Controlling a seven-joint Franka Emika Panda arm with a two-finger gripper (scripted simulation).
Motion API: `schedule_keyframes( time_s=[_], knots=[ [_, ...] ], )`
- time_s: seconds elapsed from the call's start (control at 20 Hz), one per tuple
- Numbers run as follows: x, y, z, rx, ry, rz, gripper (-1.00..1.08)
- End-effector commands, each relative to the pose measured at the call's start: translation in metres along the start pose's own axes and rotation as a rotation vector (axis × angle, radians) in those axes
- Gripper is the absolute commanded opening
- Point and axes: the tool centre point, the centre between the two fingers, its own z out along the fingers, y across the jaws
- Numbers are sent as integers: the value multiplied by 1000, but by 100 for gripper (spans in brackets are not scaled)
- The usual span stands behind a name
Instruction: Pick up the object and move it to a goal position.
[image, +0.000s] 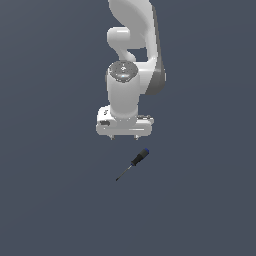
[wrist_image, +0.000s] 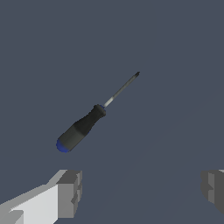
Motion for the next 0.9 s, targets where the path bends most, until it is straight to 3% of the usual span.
schedule_keyframes(
  time_s=[0.0,0.85],
  knots=[
    [0,0,0,0,0,0,100],
    [-2,-8,5,21,-1,-5,100]
  ],
)
